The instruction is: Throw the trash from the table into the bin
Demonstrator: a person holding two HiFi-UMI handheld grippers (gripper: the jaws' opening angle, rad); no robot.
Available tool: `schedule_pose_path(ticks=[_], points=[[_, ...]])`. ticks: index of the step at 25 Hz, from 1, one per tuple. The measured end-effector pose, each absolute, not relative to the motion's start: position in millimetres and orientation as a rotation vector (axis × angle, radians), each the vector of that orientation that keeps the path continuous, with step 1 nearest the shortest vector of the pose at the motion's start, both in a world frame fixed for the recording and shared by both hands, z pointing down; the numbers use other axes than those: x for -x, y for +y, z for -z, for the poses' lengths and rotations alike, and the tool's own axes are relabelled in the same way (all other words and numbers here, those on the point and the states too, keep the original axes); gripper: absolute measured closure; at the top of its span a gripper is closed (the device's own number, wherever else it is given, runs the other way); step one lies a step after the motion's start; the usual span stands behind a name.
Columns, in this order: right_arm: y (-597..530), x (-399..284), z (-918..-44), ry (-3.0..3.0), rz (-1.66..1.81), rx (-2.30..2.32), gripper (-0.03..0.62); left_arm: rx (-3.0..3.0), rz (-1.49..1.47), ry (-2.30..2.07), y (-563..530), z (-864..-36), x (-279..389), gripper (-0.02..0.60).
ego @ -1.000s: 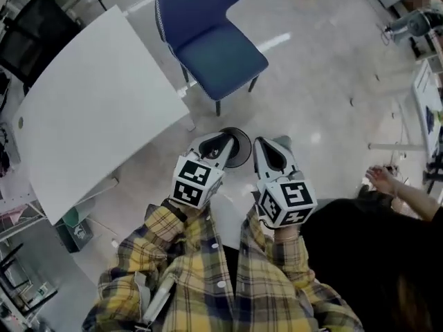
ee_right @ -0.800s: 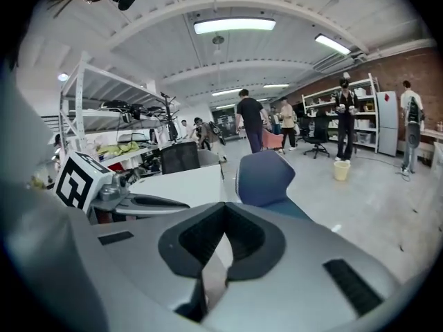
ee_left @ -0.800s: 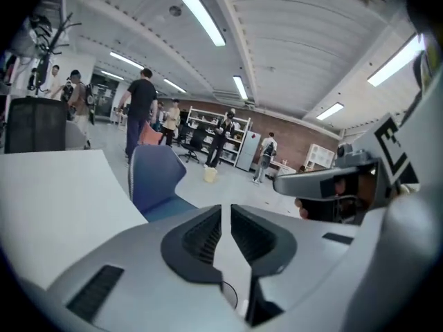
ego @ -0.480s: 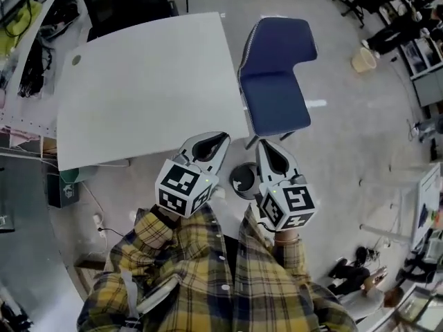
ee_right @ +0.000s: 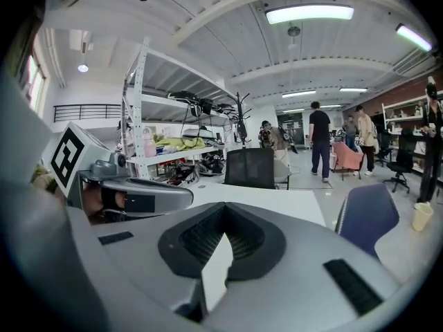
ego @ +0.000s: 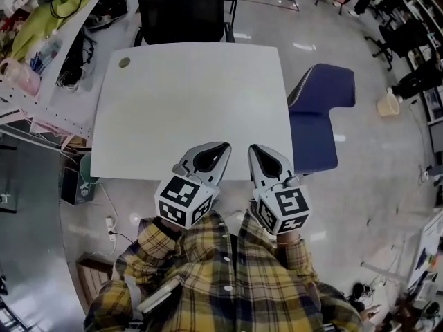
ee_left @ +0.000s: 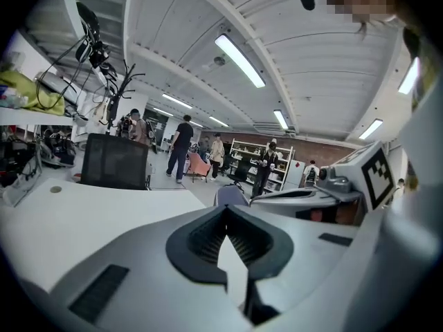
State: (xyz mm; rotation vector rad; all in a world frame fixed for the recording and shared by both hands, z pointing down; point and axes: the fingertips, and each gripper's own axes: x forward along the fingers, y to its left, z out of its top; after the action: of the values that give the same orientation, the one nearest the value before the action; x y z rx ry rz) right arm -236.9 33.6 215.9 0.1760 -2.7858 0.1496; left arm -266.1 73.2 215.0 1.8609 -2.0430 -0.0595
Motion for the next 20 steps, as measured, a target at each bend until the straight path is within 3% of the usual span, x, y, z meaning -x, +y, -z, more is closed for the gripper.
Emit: schedule_pose_path(ticks=[8, 20], points=[[58, 310, -211, -2.787, -0.130, -0.072, 0.595, -1.808, 0.069, -2.096, 101, -207, 331, 0.572], [36, 326, -212, -2.758, -0.116, 0.087, 0.595, -1.723, 0.100, -2.164, 70, -202, 345, 0.572]])
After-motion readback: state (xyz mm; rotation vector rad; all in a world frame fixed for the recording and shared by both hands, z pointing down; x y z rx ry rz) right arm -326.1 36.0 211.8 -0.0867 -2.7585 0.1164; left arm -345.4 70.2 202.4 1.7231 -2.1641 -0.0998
